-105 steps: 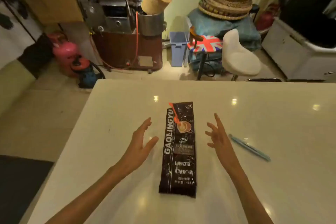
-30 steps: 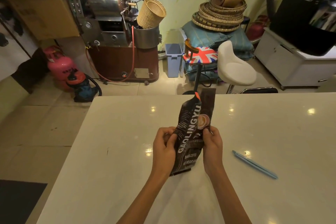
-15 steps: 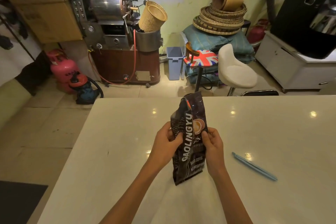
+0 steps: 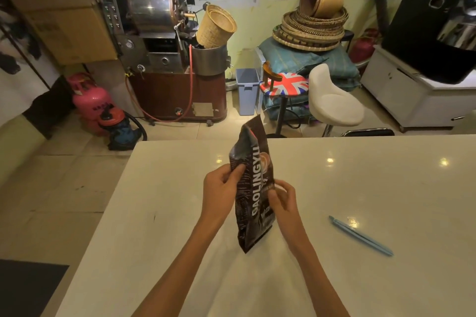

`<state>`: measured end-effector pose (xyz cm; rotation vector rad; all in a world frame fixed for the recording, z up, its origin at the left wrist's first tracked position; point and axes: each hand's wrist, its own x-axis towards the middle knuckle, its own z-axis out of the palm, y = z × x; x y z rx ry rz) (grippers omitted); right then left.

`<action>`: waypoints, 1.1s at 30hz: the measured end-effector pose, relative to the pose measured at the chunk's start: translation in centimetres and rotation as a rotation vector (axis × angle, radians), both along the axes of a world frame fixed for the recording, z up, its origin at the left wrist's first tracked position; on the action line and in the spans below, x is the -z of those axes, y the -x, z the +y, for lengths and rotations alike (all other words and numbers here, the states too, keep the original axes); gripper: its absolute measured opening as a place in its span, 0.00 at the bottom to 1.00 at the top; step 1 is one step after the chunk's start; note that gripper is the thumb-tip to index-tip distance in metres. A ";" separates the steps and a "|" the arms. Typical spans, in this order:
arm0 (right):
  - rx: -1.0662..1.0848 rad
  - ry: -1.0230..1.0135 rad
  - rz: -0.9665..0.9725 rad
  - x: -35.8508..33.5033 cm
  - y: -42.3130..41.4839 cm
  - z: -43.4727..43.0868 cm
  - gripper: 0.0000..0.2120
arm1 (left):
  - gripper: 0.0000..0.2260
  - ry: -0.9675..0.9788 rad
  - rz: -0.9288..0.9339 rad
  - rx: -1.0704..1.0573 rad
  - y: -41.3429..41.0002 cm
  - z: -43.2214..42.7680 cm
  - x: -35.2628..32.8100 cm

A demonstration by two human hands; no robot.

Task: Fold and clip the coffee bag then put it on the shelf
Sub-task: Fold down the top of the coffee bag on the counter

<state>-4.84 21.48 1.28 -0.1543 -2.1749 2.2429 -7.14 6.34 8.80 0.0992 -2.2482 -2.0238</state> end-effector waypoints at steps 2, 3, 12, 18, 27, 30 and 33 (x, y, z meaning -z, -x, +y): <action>-0.035 0.014 -0.110 1.8 -1.0 0.3 0.22 | 0.09 -0.064 -0.031 -0.062 0.1 -0.6 0.4; -0.024 0.035 -0.158 2.4 -1.4 0.4 0.24 | 0.09 -0.105 -0.044 -0.102 0.0 -0.7 0.5; 0.001 0.604 -0.267 3.6 -1.8 0.5 0.33 | 0.11 -0.167 0.024 -0.110 0.0 0.6 -0.9; 0.159 0.308 -0.170 4.1 -1.7 1.6 0.33 | 0.10 0.050 0.144 -0.002 0.4 -1.1 -0.6; 0.253 0.336 -0.165 3.6 -1.9 0.6 0.18 | 0.16 -0.236 -0.015 0.160 0.5 -1.1 0.4; 0.340 0.285 -0.169 3.5 -2.4 0.0 0.19 | 0.25 -0.114 -0.103 0.232 0.0 -0.1 1.3; 0.293 0.214 -0.197 3.4 -3.2 -0.7 0.16 | 0.28 -0.173 -0.061 0.082 -0.1 0.2 2.1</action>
